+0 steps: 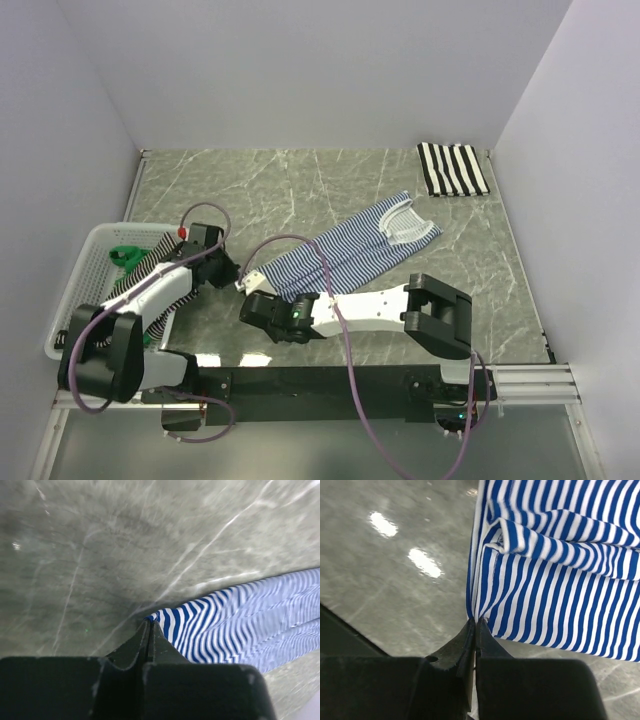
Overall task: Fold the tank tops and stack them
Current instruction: Fold the tank top
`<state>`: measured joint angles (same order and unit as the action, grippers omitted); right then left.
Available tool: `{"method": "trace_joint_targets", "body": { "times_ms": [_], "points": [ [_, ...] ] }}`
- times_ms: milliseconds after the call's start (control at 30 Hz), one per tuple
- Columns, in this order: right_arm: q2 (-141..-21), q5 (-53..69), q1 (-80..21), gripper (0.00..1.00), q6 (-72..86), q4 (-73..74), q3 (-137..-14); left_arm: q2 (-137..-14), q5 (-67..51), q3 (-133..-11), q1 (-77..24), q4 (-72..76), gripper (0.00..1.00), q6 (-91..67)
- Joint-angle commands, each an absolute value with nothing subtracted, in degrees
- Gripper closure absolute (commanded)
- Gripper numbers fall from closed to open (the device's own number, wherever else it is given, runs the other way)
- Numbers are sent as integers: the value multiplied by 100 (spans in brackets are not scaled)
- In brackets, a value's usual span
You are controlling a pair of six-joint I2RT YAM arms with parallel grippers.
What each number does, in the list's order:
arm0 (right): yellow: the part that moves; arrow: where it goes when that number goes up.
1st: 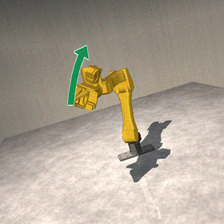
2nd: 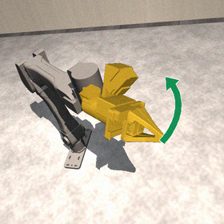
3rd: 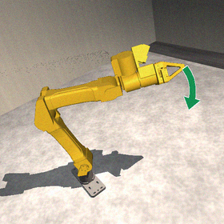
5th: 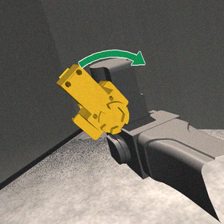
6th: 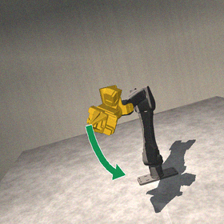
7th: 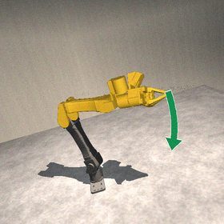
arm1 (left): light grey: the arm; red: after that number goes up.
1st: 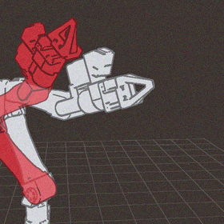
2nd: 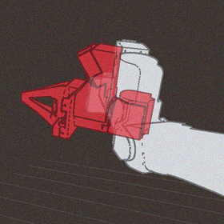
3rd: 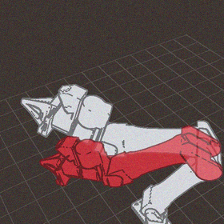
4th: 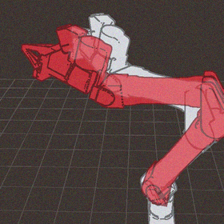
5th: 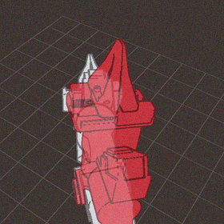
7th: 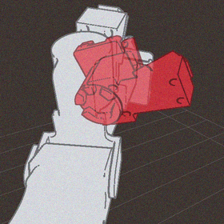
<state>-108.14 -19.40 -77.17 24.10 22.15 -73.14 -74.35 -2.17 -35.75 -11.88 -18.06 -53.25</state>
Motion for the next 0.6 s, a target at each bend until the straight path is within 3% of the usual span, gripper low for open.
{"method": "trace_joint_targets", "body": {
  "times_ms": [0, 333, 567],
  "points": [
    [-10573, -1627, -7699, 100, 2347, 2215, -7646, -6918, 377, -3963, -1195, -2345, 99, -5466],
    [-10661, -405, -7603, 100, 2584, 1917, -8270, -6486, 993, -4570, -1160, -3120, 99, -5774],
    [-9960, 465, -6725, 100, 3014, 1328, -7509, -7171, 589, -5578, -1256, -2927, 99, -5774]
  ]
}}
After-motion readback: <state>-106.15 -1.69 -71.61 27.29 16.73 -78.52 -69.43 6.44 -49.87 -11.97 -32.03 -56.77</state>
